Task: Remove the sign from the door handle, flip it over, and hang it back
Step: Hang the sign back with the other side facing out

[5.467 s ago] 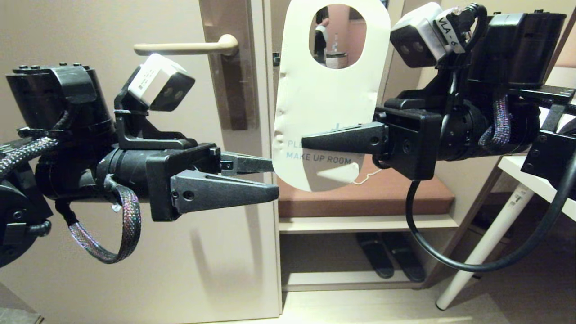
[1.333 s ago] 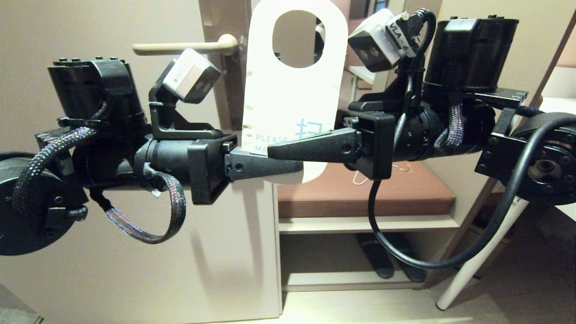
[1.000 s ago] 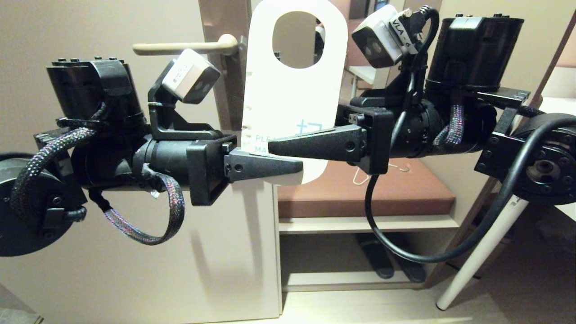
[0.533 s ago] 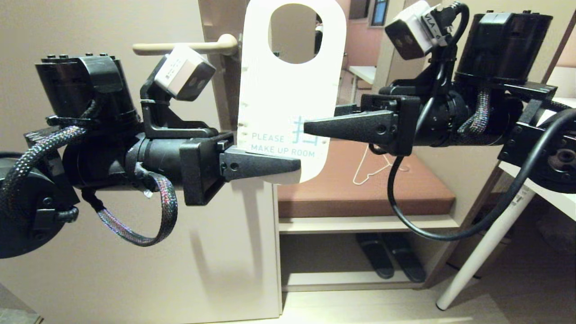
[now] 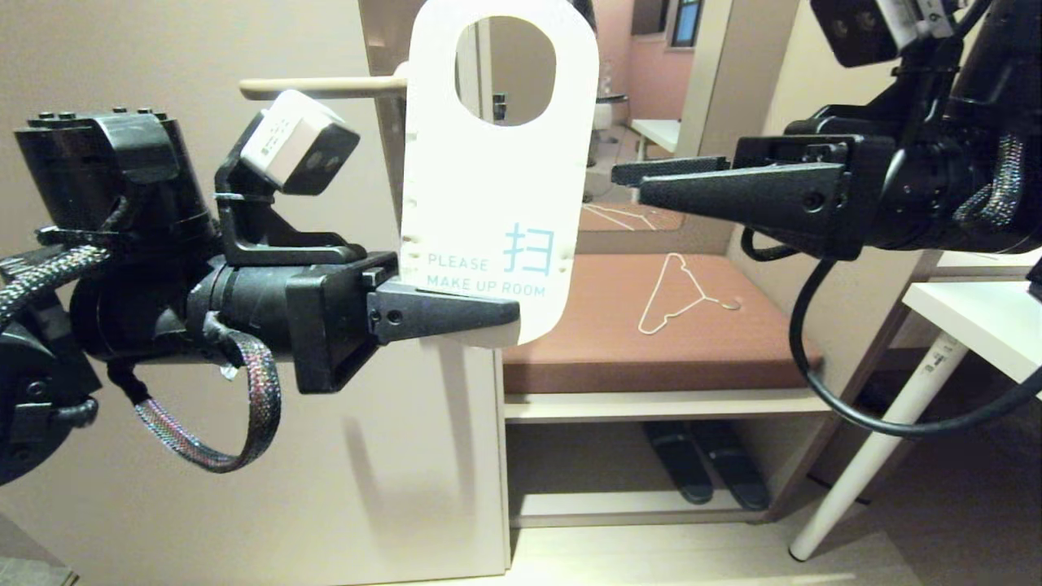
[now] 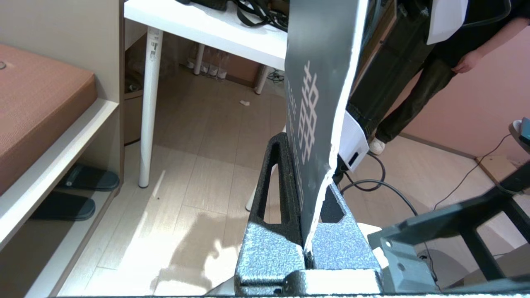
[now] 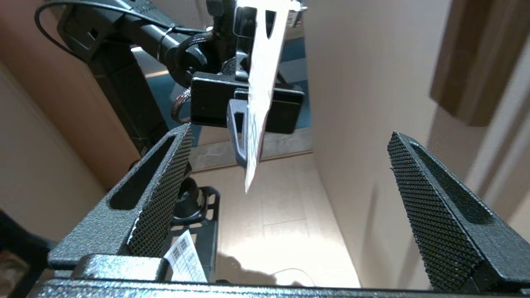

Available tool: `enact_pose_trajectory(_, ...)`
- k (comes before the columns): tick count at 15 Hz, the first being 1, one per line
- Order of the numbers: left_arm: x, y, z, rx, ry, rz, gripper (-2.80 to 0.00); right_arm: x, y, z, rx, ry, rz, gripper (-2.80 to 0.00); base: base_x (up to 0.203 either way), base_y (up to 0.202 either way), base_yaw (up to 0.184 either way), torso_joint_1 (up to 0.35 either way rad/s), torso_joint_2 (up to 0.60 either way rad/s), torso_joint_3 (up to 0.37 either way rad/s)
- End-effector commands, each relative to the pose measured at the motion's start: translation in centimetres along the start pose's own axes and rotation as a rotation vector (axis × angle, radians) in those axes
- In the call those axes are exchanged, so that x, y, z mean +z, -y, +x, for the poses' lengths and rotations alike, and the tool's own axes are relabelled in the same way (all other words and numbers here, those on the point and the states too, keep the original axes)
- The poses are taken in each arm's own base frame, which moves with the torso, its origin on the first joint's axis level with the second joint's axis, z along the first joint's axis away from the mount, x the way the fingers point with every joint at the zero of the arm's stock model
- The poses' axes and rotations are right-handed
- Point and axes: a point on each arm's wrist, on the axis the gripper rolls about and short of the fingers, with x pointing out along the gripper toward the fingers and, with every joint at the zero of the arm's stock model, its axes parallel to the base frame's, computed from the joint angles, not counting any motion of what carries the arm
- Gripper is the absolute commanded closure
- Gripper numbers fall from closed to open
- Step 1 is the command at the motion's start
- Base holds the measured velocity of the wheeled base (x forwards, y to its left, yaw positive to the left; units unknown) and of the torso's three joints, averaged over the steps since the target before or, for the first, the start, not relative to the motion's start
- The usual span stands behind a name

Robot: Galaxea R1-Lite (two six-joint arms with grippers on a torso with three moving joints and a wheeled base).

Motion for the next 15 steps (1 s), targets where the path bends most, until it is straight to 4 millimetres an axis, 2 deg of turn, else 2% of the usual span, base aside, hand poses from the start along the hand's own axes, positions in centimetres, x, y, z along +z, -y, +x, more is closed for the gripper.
enact_pose_trajectory(1,0.1,0.7,-0.5,-0.002,0.008,0.012,0.0,0.7,-1.4,-1.5,-0.014,0.02,-0.029,-2.8,0.0,0.0,0.0,0.0,0.0,0.0)
enact_pose_trajectory(3,0.2,1.1,-0.9,0.002,0.014,0.018,0.0,0.8,-2.0,-2.7,-0.04,0.027,-0.034,-2.8,0.0,0.0,0.0,0.0,0.0,0.0)
enact_pose_trajectory(5,0.1,1.6,-1.2,0.004,0.017,0.024,0.0,0.7,-2.5,-3.5,-0.059,0.031,-0.039,0.0,0.0,0.0,0.0,0.0,0.0,0.0)
enact_pose_trajectory(10,-0.2,3.1,-3.0,0.034,0.035,0.039,0.0,0.2,-2.8,-5.6,-0.199,0.057,-0.06,0.0,0.0,0.0,0.0,0.0,0.0,0.0)
enact_pose_trajectory(13,-0.8,4.3,-4.1,0.054,0.046,0.049,0.0,-1.4,-2.5,-6.4,-0.443,0.074,-0.101,0.0,0.0,0.0,0.0,0.0,0.0,0.0)
enact_pose_trajectory(15,-1.2,5.1,-5.0,0.072,0.055,0.058,0.0,-2.8,-2.5,-7.8,-0.62,0.065,-0.143,0.0,0.0,0.0,0.0,0.0,0.0,0.0)
